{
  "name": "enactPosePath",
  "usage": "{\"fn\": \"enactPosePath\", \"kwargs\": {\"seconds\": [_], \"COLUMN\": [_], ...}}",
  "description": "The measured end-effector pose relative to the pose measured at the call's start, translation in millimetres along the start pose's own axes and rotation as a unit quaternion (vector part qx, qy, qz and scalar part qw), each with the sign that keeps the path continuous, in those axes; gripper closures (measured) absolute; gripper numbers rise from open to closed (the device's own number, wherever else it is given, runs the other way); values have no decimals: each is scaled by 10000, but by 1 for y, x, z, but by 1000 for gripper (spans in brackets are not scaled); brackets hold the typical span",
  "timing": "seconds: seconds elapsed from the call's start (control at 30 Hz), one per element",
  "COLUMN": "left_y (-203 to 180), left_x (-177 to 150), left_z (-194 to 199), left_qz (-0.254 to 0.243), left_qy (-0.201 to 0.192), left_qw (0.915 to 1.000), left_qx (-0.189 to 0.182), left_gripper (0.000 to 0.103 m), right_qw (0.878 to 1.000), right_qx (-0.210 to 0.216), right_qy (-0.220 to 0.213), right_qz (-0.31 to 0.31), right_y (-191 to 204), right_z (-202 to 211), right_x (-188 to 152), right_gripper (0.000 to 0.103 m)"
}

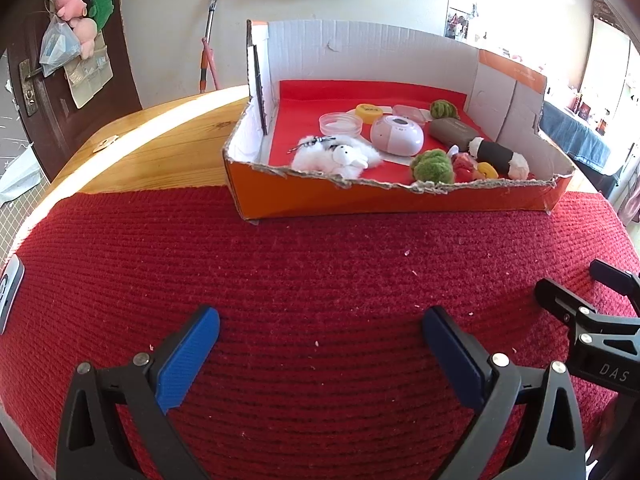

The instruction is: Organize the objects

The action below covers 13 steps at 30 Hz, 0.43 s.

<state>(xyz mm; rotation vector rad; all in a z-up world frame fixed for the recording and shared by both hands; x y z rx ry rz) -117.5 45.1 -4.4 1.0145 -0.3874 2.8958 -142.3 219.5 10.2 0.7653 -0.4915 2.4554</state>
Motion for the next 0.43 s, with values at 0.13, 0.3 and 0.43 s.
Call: {"fn": "enactPosePath", "kwargs": {"seconds": [0.13, 0.3, 0.43], "left_y": [0, 0, 0], "left_x": [1, 1, 1], "left_z": [-1, -1, 0], "left_qz": [13, 16, 23], "left_qy": [3, 0, -3], "left_qw": [10000, 10000, 10000], "left_qx": [17, 18, 20], "left_gripper": [0, 0, 0], "right_qw": [10000, 10000, 10000], "right_qx": [-1, -1, -1], "right_qy": [3, 2, 3], "right_qz": [2, 1, 4], "right_y": [0, 0, 0], "right_z": [0, 0, 0], "right_x": [0, 0, 0], "right_gripper": [0, 0, 0]}}
Point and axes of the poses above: each gripper's, at about its wrist camera, not at the fingertips, and z roughly against the way its jaws point, y to its left, x to its top, the point moved 1 cm from there along -z, roughly the way its jaws point, and after that the axes turned 15 degrees about -x, right-handed, at the moved point
